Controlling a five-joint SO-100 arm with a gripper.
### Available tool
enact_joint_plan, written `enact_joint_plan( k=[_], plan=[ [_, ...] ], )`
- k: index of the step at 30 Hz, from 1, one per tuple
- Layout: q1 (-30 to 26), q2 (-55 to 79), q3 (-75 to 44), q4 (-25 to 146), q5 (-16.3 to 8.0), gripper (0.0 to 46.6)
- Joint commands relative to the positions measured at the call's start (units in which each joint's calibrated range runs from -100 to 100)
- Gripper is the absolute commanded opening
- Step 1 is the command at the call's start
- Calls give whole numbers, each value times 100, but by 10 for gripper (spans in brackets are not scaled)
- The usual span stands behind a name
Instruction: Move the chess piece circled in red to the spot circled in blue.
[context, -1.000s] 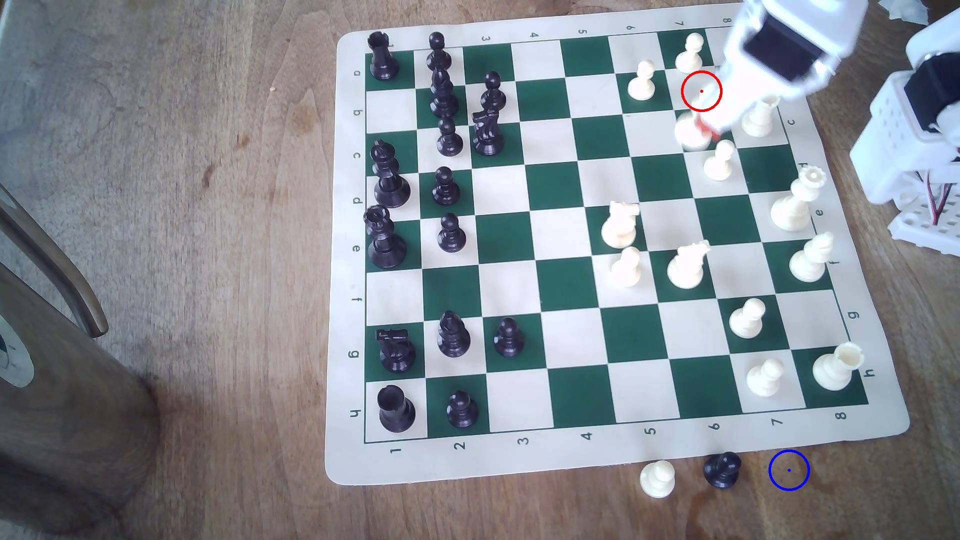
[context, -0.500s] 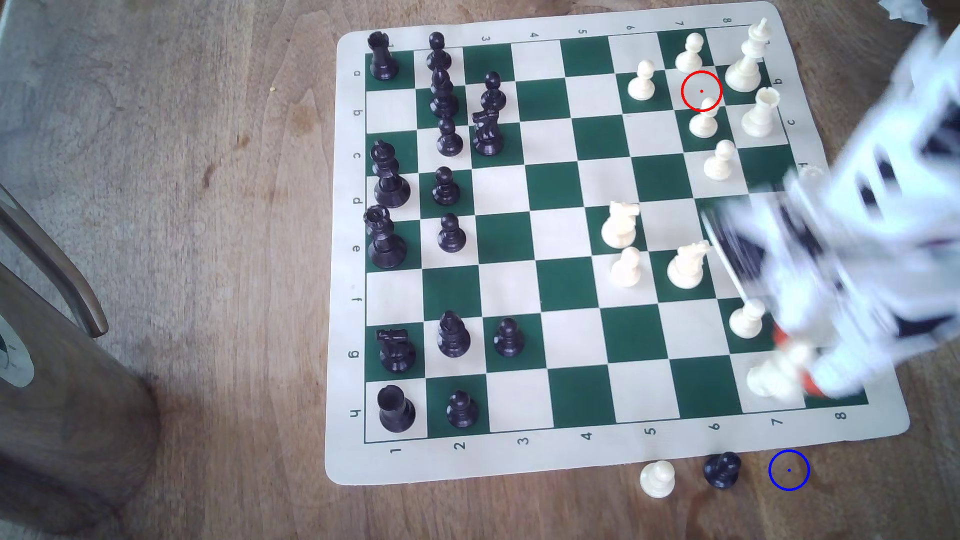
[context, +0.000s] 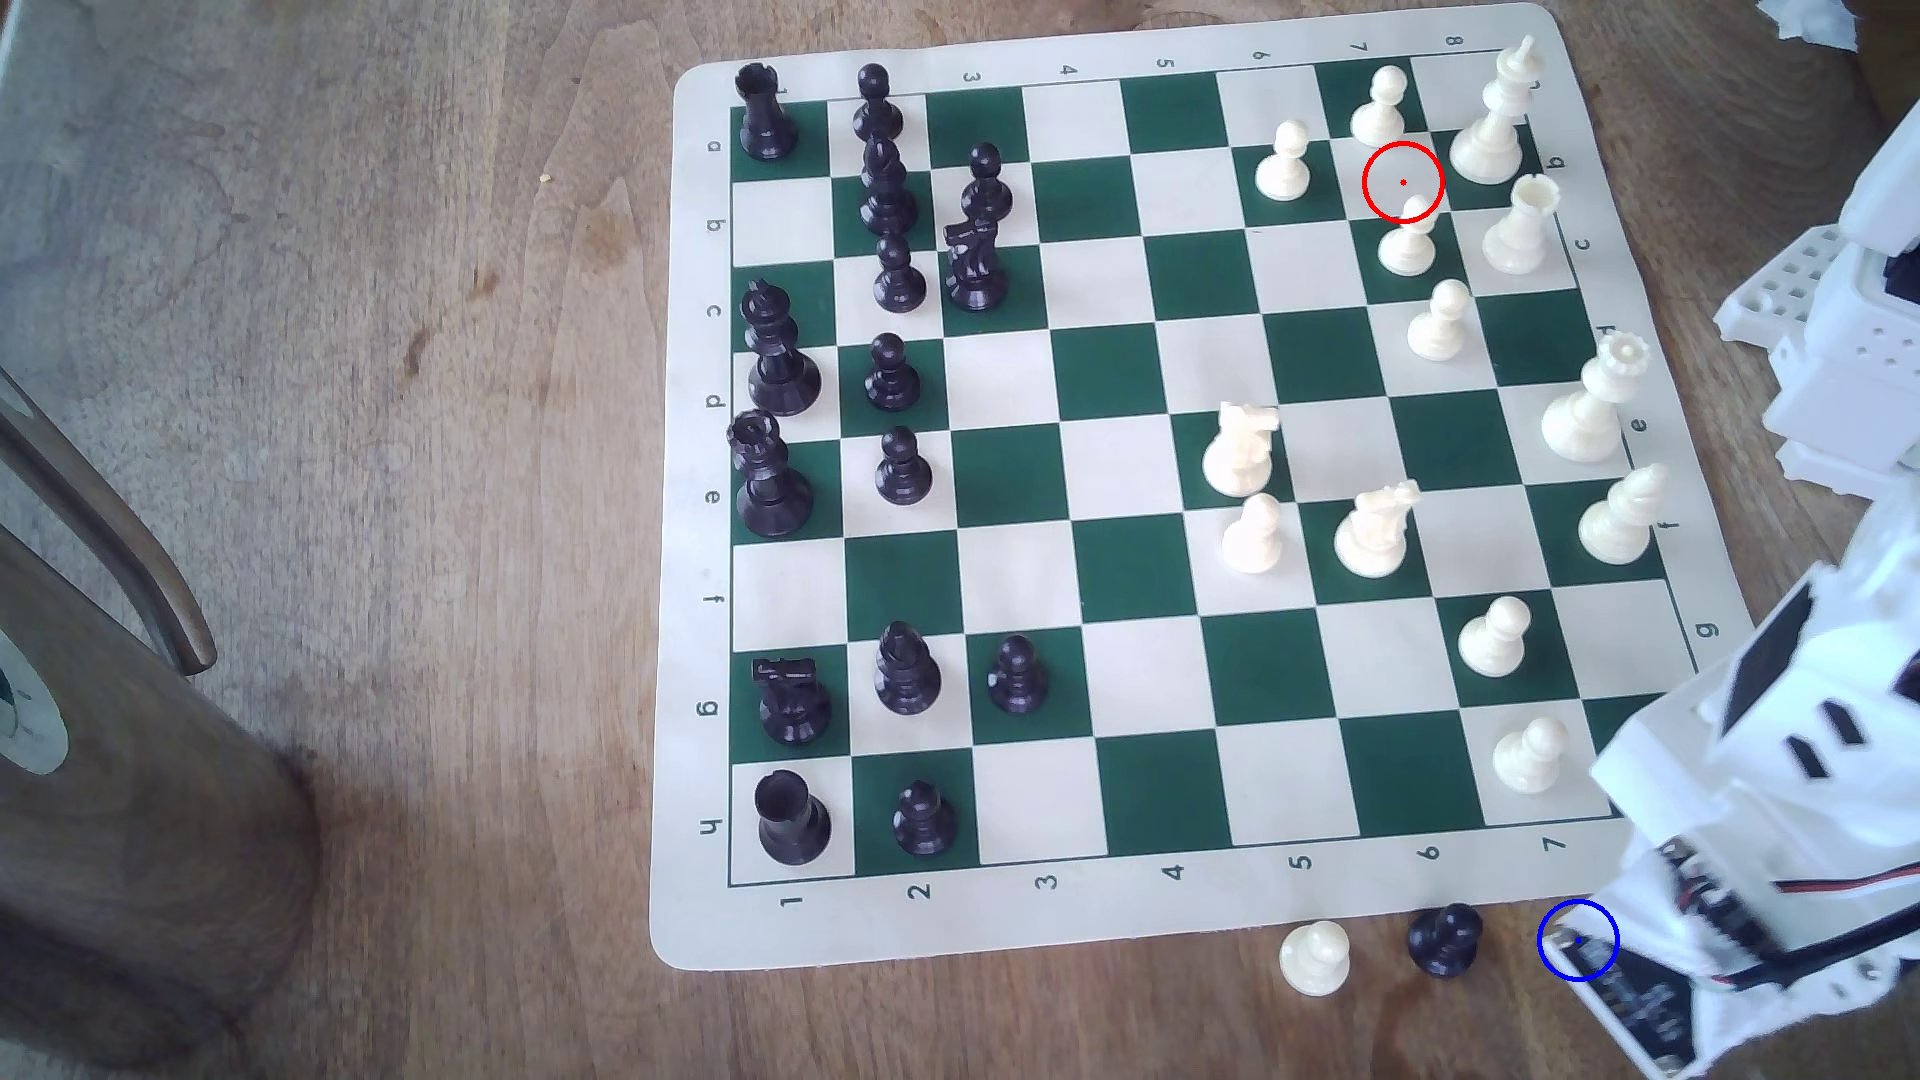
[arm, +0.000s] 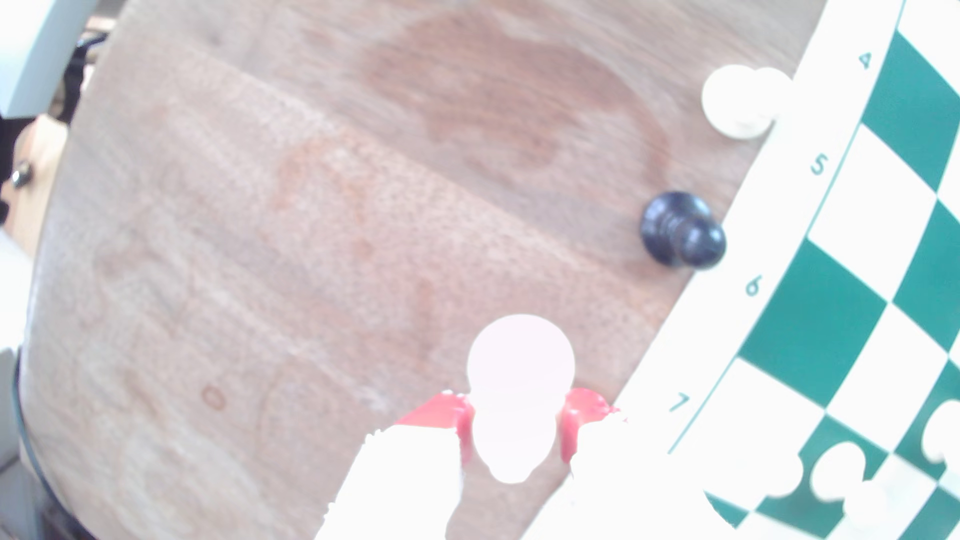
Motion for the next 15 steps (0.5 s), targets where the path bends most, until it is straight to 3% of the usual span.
enact_joint_plan(
  k=[1, 15],
  plan=[
    [18, -38, 254, -226, 24, 2],
    [331, -21, 698, -751, 59, 2]
  ],
)
